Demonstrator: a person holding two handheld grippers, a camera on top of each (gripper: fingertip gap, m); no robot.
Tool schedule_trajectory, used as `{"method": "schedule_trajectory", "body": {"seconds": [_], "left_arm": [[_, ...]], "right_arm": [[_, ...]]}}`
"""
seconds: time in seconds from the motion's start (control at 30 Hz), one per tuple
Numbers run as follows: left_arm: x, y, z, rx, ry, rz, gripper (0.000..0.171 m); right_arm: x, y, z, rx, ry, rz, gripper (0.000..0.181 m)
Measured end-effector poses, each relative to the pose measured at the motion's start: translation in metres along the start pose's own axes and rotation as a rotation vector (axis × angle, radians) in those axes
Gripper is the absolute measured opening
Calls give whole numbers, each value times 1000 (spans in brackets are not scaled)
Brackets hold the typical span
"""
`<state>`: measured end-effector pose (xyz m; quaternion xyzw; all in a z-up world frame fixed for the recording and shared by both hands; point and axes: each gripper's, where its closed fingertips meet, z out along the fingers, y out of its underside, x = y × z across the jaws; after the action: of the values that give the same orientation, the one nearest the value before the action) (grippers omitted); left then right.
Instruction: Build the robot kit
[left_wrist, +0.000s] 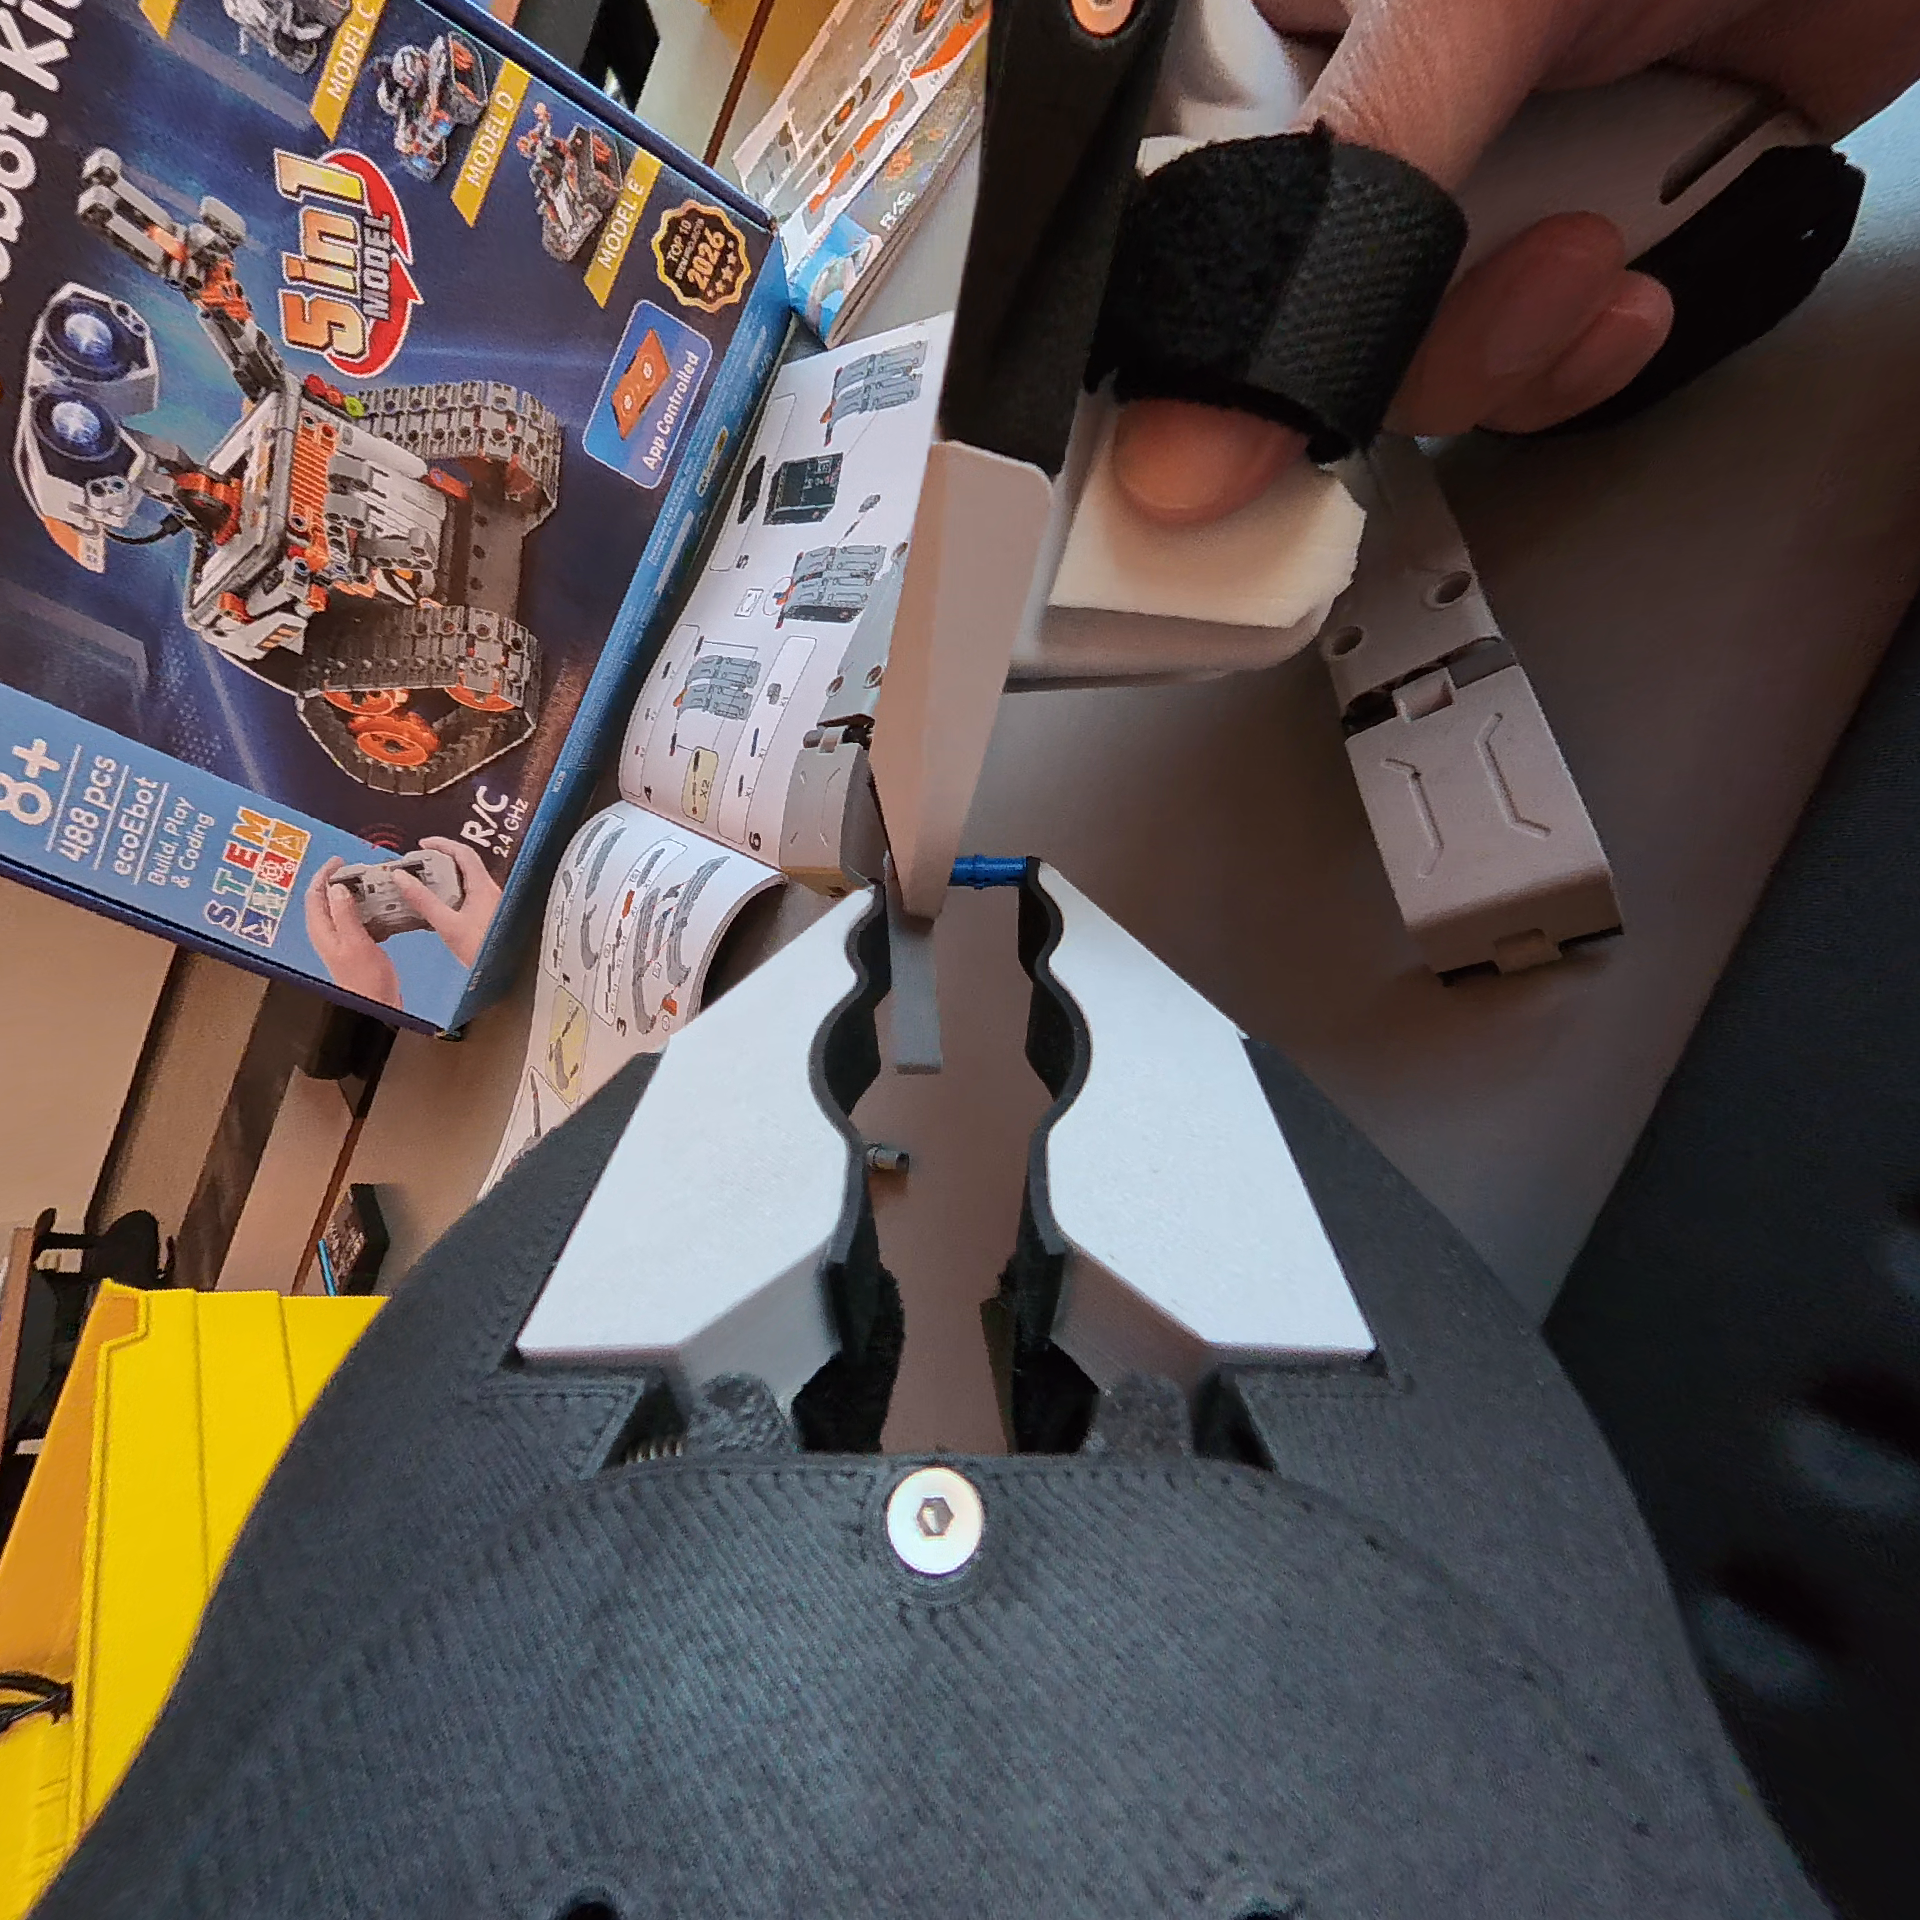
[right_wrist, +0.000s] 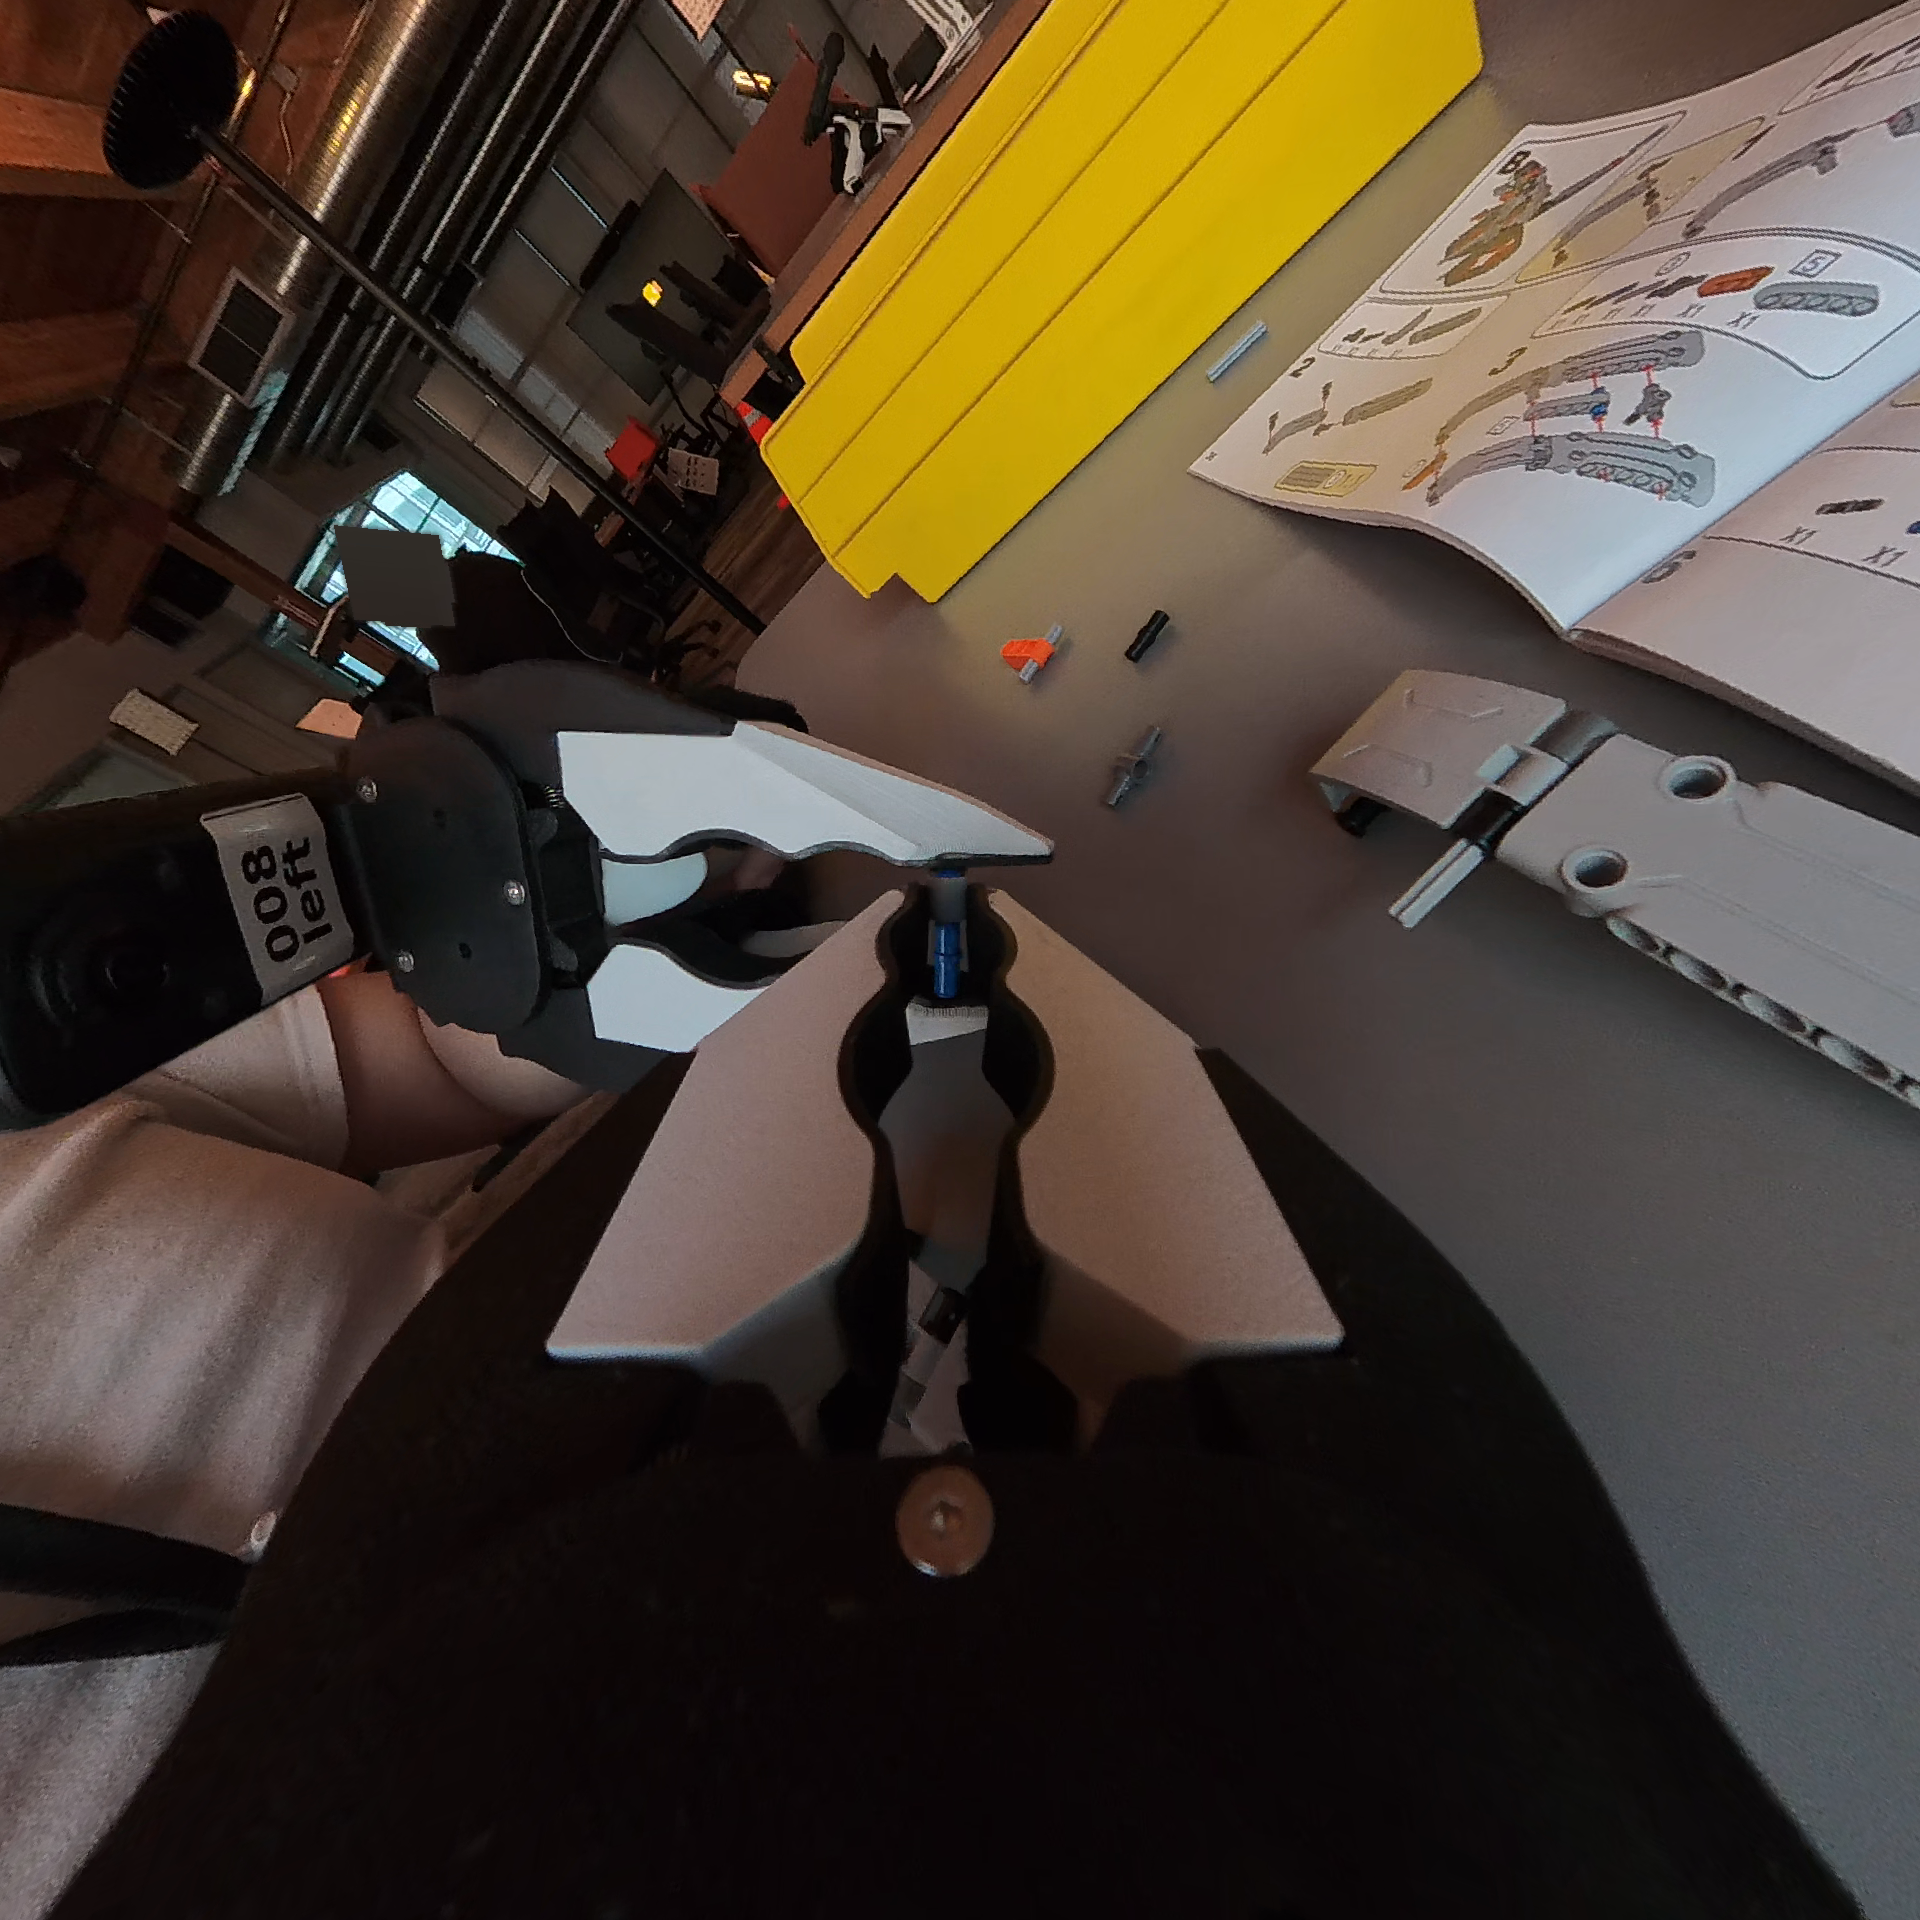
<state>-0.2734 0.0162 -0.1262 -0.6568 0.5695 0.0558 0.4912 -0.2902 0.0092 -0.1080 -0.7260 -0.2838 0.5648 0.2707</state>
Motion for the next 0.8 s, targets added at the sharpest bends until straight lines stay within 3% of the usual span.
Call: {"method": "schedule_trajectory", "body": {"seconds": [0.53, 0.7, 0.73, 0.8], "left_arm": [[-3, -1, -1, 7, 0, -23, 23], [-13, -5, -4, 31, -130, 20, 26], [-17, -4, -5, 31, -168, 42, 15], [-21, -5, -8, 41, -209, 77, 12]], "right_arm": [[-1, -3, 0, 30, 3, 4, 6], [-3, -11, -5, 87, -47, 80, 6], [-3, -12, -6, 94, -53, 91, 5], [-4, -12, -5, 95, -67, 102, 6]]}}
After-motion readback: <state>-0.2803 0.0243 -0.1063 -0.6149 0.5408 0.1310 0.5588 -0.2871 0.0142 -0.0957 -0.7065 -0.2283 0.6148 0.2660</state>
